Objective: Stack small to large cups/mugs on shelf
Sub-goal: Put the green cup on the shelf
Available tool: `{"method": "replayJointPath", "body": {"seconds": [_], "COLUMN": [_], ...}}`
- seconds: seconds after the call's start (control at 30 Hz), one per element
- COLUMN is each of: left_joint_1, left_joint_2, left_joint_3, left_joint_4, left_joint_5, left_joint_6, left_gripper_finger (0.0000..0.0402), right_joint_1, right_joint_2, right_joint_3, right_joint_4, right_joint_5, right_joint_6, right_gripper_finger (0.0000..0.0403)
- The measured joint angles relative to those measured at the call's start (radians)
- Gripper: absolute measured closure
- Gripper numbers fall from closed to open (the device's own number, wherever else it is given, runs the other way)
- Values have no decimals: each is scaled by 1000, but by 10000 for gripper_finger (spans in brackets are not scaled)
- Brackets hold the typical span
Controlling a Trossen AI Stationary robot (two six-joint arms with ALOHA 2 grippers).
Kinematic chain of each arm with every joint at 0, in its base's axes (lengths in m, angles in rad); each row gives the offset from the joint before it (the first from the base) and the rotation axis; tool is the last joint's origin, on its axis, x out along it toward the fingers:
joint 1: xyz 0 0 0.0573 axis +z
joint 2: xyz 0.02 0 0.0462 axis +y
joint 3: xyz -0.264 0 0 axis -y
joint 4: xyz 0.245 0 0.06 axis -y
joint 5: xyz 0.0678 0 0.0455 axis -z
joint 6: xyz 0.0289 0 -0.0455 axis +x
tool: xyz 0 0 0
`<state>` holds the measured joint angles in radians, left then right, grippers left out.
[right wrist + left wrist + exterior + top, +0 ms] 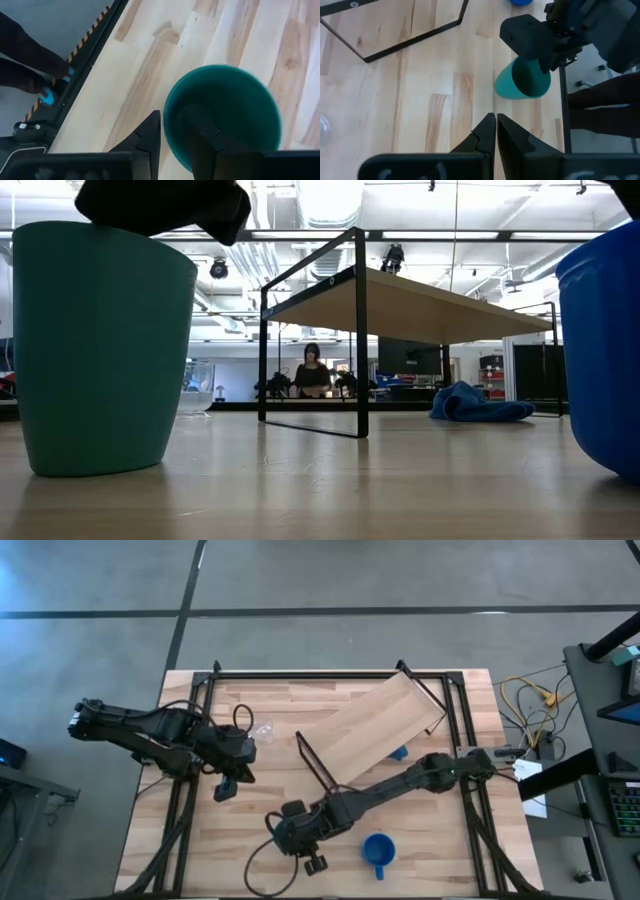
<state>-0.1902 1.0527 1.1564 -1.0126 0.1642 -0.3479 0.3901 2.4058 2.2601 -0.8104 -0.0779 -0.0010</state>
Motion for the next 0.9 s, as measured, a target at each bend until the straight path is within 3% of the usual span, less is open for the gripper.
{"method": "replayJointPath", "body": {"seconds": [0.37,0.5,0.6,0.9], "left_joint_1": [0,-1,-1,-1], "left_joint_2": [3,1,-1,-2], "left_joint_3": [0,0,0,0], "left_joint_4": [0,0,0,-1], "left_joint_5": [0,0,0,0], "left_joint_6": [15,23,23,35], "left_gripper_finger": [400,400,400,400], "right_joint_1": [-2,-1,0,24], "right_joint_2": [0,0,0,-34], "right_joint_3": [-50,-43,-29,94], "right_joint_4": [12,6,-7,-167], "right_joint_5": [0,0,0,0], "right_joint_6": [26,27,44,207], "right_gripper_finger": [332,362,388,393]}}
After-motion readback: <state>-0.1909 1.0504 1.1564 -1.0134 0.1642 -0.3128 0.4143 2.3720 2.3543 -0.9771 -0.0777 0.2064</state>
